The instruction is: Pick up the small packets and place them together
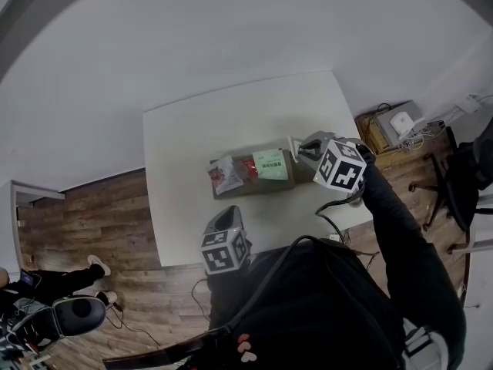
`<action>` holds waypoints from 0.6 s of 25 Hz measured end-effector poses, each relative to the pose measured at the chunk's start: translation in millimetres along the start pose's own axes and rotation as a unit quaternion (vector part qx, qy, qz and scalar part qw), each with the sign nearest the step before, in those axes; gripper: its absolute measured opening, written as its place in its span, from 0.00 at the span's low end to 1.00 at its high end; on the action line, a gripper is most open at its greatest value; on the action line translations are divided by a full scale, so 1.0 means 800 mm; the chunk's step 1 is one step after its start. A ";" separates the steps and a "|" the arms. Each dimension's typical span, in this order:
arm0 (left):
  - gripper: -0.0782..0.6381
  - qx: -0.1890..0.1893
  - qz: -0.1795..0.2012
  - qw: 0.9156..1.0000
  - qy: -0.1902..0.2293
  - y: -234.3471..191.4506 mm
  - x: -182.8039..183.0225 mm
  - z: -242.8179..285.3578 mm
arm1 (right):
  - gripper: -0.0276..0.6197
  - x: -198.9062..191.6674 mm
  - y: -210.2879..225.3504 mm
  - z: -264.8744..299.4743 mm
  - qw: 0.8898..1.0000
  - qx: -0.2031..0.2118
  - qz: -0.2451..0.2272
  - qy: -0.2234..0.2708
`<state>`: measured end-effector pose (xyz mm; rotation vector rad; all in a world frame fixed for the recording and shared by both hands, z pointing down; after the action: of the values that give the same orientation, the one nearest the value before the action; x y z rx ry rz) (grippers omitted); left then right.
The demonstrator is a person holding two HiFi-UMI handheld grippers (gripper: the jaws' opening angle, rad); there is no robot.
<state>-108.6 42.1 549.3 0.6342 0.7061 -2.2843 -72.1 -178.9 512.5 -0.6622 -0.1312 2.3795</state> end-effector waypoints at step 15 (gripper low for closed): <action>0.11 0.011 -0.012 1.000 0.008 -0.011 -0.013 -0.017 | 0.10 0.079 -0.050 0.021 0.997 0.035 -0.057 0.047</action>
<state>-105.0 60.7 548.3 0.6585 0.7003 -2.3143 -99.3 -107.3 510.0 -0.7141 -0.0443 2.2298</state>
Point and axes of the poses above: the fingertips, and each gripper's own axes: z forward along the fingers, y to its right, x out of its top, the point moved 1 cm from there along -z, backward along the fingers, and after that the axes turned 3 degrees about -y, right-handed, at the moved point
